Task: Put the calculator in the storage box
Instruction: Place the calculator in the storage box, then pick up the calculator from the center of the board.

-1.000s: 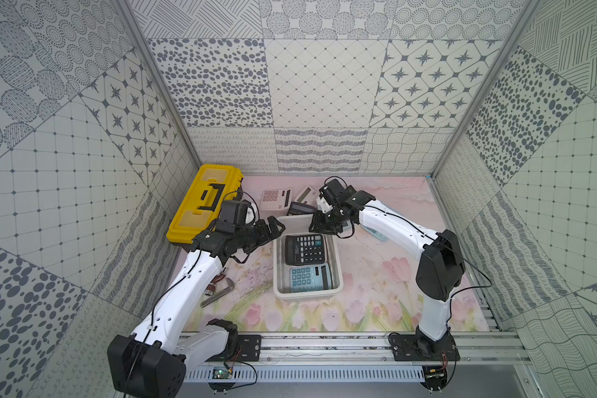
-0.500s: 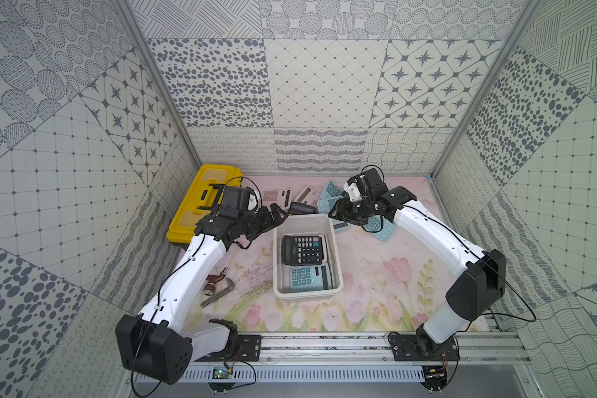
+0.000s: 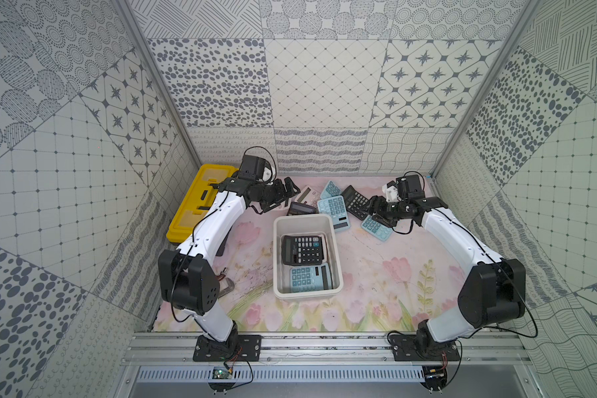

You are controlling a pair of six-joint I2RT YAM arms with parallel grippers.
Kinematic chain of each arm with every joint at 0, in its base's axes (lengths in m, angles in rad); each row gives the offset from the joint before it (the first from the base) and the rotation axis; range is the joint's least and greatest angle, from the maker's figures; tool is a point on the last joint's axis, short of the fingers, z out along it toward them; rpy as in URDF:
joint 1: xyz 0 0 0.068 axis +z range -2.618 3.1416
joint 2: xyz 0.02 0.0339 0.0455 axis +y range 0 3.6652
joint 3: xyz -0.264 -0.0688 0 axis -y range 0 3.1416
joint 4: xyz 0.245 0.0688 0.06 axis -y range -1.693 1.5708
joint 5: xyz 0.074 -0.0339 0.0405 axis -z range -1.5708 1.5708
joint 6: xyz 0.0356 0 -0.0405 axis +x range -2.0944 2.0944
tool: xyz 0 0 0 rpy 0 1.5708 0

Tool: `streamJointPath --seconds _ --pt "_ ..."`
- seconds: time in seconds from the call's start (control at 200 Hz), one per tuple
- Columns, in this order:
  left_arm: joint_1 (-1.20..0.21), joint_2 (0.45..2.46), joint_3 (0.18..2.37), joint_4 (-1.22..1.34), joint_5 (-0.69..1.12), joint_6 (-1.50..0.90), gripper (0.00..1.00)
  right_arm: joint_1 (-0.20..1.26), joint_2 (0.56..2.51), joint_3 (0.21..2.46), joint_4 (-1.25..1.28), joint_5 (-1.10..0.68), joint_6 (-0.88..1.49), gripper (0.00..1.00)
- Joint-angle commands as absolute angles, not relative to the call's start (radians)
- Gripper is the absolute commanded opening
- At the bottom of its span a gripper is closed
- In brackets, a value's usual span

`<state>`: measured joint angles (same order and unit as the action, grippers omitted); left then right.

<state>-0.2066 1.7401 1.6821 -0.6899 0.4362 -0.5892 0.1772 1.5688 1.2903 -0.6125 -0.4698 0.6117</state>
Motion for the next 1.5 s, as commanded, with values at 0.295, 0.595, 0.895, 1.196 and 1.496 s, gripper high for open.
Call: streamJointPath --seconds 0.295,0.595,0.895,1.196,1.496 --pt "-0.216 2.166 2.090 -0.778 0.600 -0.556 1.00 0.158 1.928 1.541 -0.445 -0.682 0.445 0.67" --pt "-0.272 2.374 2.270 -0.769 0.615 -0.571 0.99 0.157 2.172 1.781 -0.478 -0.710 0.351 0.64" --pt "-0.309 2.484 2.335 -0.756 0.641 -0.584 0.93 0.162 2.322 1.930 -0.498 -0.794 0.300 0.62" --pt "-0.362 2.540 2.359 -0.751 0.668 -0.589 0.73 0.203 2.356 1.907 -0.499 -0.839 0.244 0.61" --pt "-0.381 2.548 2.376 -0.727 0.693 -0.611 0.55 0.215 2.343 1.874 -0.512 -0.892 0.209 0.50"
